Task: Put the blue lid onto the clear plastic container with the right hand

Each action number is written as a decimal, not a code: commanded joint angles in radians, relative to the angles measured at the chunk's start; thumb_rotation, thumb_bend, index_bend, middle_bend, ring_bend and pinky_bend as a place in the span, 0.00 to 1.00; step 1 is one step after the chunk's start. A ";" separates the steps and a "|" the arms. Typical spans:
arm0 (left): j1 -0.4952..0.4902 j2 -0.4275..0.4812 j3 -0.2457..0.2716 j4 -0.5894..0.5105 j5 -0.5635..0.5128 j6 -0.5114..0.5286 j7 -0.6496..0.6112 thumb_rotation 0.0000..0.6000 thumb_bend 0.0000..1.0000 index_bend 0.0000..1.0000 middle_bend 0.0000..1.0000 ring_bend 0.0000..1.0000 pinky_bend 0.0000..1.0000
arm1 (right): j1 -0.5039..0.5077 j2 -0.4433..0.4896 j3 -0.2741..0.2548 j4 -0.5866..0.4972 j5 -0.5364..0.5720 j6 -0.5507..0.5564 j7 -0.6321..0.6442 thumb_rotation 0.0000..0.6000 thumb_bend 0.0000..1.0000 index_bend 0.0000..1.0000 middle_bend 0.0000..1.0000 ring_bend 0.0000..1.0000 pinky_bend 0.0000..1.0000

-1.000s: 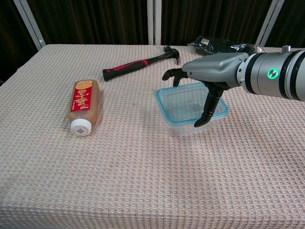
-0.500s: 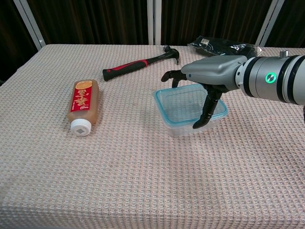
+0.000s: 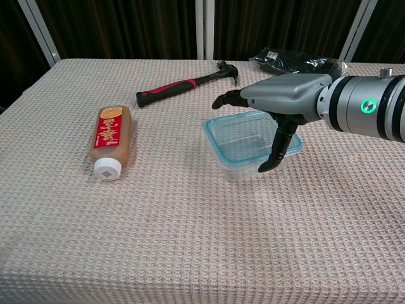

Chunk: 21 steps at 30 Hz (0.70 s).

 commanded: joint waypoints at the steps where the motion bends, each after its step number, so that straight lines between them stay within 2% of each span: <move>1: 0.001 -0.001 0.001 0.001 0.000 0.001 -0.001 1.00 0.00 0.08 0.07 0.00 0.00 | -0.034 0.017 -0.019 -0.035 -0.082 0.044 0.012 1.00 0.00 0.00 0.03 0.00 0.00; 5: 0.000 -0.003 0.001 0.003 0.002 -0.001 -0.002 1.00 0.00 0.08 0.07 0.00 0.00 | -0.059 0.023 -0.035 -0.048 -0.133 0.055 0.025 1.00 0.00 0.00 0.11 0.00 0.00; 10: 0.002 -0.005 0.002 0.006 0.006 0.004 -0.004 1.00 0.00 0.08 0.07 0.00 0.00 | -0.070 0.001 -0.031 -0.024 -0.168 0.033 0.055 1.00 0.00 0.00 0.16 0.00 0.00; 21: 0.007 -0.009 0.004 0.015 0.004 0.006 -0.014 1.00 0.00 0.08 0.07 0.00 0.00 | -0.071 -0.050 -0.039 0.032 -0.156 -0.022 0.041 1.00 0.00 0.00 0.18 0.00 0.00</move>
